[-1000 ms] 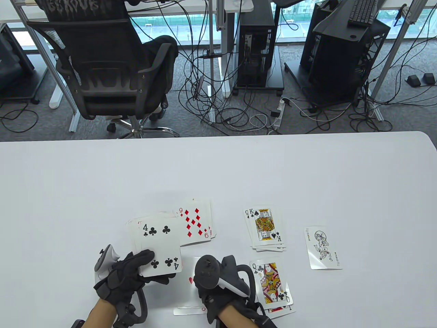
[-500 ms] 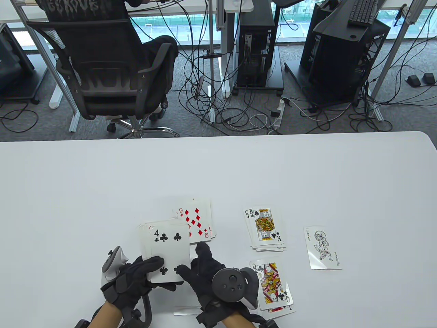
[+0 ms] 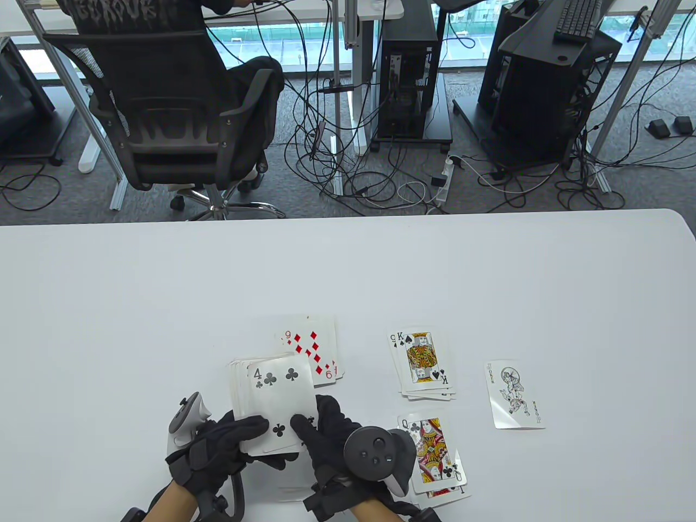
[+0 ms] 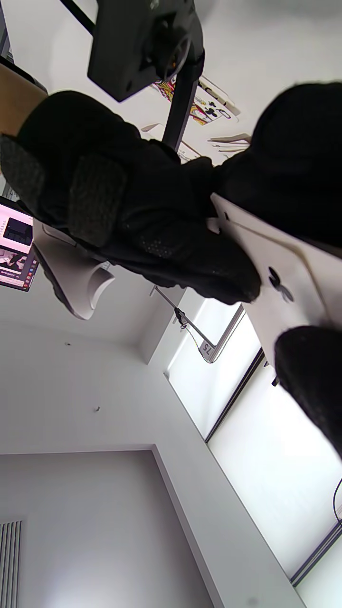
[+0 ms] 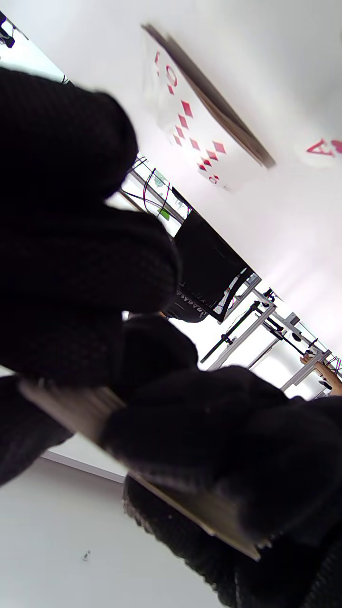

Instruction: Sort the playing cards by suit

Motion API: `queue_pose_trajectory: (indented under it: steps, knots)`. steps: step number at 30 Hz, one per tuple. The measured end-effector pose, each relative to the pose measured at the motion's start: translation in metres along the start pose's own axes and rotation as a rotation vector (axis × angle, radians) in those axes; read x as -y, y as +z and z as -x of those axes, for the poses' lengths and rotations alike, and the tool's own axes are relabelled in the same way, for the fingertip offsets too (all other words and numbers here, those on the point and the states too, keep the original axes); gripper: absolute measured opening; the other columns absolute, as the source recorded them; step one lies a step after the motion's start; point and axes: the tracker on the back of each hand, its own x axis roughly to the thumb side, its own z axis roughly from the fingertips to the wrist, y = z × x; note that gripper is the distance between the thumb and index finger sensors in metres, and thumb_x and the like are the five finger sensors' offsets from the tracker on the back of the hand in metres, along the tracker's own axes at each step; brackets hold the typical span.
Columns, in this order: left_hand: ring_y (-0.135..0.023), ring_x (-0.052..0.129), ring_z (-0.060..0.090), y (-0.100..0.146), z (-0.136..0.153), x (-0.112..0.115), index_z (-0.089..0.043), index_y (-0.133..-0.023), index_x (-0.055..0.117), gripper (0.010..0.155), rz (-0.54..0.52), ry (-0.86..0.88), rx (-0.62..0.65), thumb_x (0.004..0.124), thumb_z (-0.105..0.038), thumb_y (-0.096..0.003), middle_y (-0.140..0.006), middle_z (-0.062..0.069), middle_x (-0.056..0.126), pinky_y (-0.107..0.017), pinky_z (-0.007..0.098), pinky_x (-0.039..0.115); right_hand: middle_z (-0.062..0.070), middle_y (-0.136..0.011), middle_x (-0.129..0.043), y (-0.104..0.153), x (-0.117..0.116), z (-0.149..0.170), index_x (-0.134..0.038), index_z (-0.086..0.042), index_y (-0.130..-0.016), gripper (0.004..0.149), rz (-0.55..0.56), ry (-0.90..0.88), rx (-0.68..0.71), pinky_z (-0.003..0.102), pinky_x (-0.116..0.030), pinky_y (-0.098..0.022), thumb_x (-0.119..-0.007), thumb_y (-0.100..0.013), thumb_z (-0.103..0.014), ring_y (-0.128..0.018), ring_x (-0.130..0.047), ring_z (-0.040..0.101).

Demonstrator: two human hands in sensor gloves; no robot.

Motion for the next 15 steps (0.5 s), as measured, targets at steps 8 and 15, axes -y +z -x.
queue_pose_trajectory:
  steps: [8,15]
  knots:
    - [-0.076,0.088,0.044,0.001,-0.002,-0.002,-0.014,-0.109,0.042,0.055,-0.02,-0.004,0.013,0.072,-0.026,-0.0648,-0.101,0.022,0.061,-0.053,0.049,0.079,0.007,-0.047,-0.092,-0.005,0.014,0.018,-0.064,0.012,-0.082,0.045,0.04,-0.031,-0.088,0.049,-0.085,-0.034,-0.064,-0.056,-0.026,-0.036,-0.098,0.029]
    - [-0.076,0.089,0.042,0.002,-0.003,-0.003,-0.014,-0.109,0.041,0.054,-0.015,0.039,0.049,0.071,-0.026,-0.0662,-0.101,0.021,0.062,-0.053,0.047,0.08,0.003,-0.041,-0.092,-0.019,0.044,0.027,-0.065,0.014,-0.083,0.045,0.114,-0.139,-0.137,0.045,-0.087,-0.031,-0.063,-0.056,-0.023,-0.03,-0.099,0.023]
